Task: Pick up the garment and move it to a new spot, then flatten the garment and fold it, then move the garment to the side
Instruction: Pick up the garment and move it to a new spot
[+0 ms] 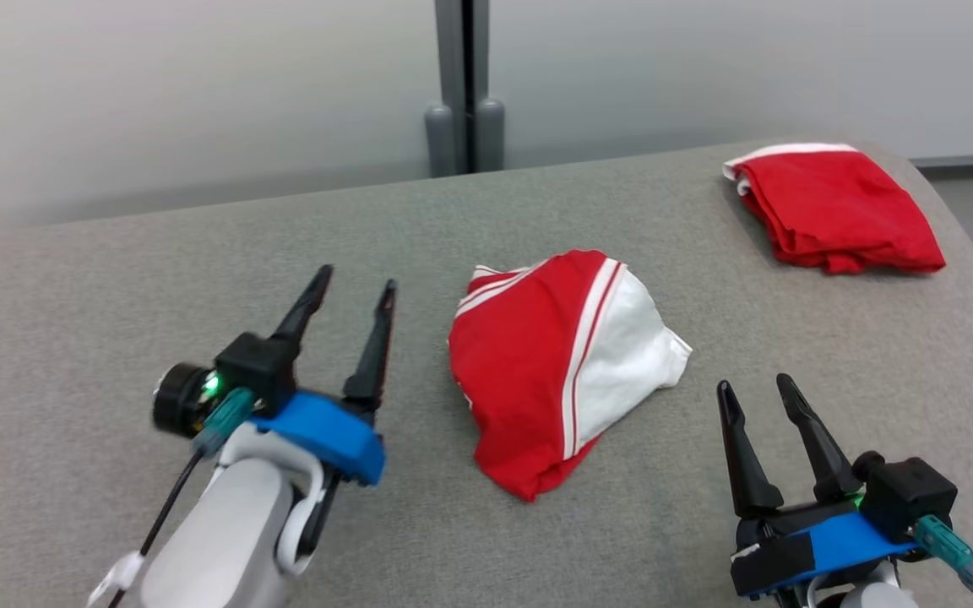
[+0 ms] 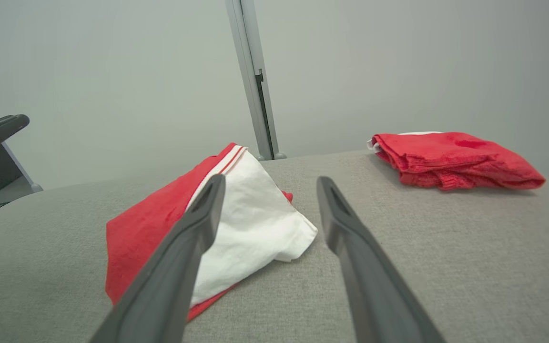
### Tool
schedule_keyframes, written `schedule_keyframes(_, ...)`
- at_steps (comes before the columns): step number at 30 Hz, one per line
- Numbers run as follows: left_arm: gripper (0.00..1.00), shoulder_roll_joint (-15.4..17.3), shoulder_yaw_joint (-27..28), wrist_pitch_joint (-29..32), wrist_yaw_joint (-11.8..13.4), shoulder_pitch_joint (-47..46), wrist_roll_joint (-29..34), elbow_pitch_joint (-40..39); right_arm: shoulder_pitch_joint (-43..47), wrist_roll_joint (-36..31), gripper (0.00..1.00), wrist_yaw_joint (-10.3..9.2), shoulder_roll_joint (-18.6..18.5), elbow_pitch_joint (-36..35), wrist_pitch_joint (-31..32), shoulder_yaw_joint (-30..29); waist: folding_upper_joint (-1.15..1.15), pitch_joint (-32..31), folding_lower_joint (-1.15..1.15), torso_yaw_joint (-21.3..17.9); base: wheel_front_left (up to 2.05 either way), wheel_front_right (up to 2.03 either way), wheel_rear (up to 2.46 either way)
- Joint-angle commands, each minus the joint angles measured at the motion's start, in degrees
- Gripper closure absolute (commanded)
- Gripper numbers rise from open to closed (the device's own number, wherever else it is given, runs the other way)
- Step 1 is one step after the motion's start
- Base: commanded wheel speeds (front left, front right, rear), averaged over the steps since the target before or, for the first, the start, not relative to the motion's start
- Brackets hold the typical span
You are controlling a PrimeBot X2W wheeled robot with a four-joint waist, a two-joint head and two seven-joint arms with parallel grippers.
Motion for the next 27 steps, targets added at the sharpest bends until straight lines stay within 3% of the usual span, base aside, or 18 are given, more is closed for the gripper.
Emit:
schedule_keyframes(1,0.0,1.1,2.3,-0.2,1.0,3.2,1.1,-2.9,1.0,-0.2,0.0,0.02,-0.1,0.3,-0.2,-0.2,0.0,-0.6,0.01,0.9,0.0,0.0,0.0)
schedule_keyframes(9,0.0,2.4,10.5,-0.2,2.3,13.2,4.7,-11.7,2.7,-0.5,0.0,0.03,-0.1,1.2,-0.2,-0.9,0.0,-3.1,0.01,4.6,0.0,0.0,0.0)
schedule_keyframes(13,0.0,2.1,13.9,-0.3,1.7,17.4,6.6,-14.1,3.6,-0.5,0.0,0.02,-0.1,1.6,-0.1,-1.6,0.0,-4.2,0.01,6.4,0.0,0.0,0.0)
schedule_keyframes(27,0.0,-0.2,23.1,-0.3,0.4,26.1,10.1,-14.2,7.5,-0.9,0.0,0.02,-0.1,1.5,0.6,-3.9,0.0,-6.5,0.01,7.6,0.0,0.0,0.0)
